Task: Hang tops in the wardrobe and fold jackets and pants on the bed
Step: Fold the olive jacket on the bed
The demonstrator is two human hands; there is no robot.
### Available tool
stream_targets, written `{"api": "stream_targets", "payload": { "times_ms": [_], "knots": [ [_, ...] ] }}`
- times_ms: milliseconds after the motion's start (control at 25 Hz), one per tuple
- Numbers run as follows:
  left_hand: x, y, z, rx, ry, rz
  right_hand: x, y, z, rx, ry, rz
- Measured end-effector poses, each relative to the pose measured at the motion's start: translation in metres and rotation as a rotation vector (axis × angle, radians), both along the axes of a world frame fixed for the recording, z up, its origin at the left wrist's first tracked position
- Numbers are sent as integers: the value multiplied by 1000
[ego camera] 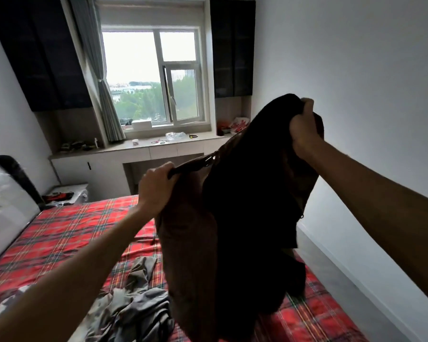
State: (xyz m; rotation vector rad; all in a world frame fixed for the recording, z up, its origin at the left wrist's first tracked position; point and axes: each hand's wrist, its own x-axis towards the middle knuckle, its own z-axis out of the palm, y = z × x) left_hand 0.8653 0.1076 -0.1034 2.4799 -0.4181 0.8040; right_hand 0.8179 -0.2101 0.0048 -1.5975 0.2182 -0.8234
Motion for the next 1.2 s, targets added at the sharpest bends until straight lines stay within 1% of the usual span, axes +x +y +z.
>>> {"api": "stream_targets", "payload": {
  "times_ms": [40,120,200,280,360,480,560,640,760,840,920,1000,1080,1200],
  "knots": [
    [4,-1,11,97,-65,39,5,-10,-8,-117,11,-25],
    [15,-3,31,212,-105,88,18,-23,-9,-327,11,-27],
    [29,3,44,218,-97,103,28,-26,1,-487,-18,-6],
    [38,14,54,207,-70,67,32,-21,10,-588,-77,-14],
    [38,21,54,218,-23,50,30,-11,9,-643,-164,-42],
    [21,25,33,226,71,103,16,10,-15,-755,-300,-31],
    [-2,26,5,159,162,94,4,17,-45,-837,-339,-32],
    [-32,29,-28,108,248,31,-17,22,-82,-896,-319,-16],
    [-75,35,-78,162,375,-46,-55,32,-134,-976,-244,43],
    [-100,37,-100,181,472,-103,-76,37,-155,-1054,-203,47],
    [-119,41,-108,161,509,-144,-88,41,-162,-1126,-239,77],
    [-132,46,-109,124,520,-167,-91,47,-162,-1150,-261,128],
    [-135,49,-109,75,543,-153,-85,53,-162,-1144,-237,157],
    [-122,58,-126,29,635,-78,-56,67,-171,-1101,-174,211]
  ]
}}
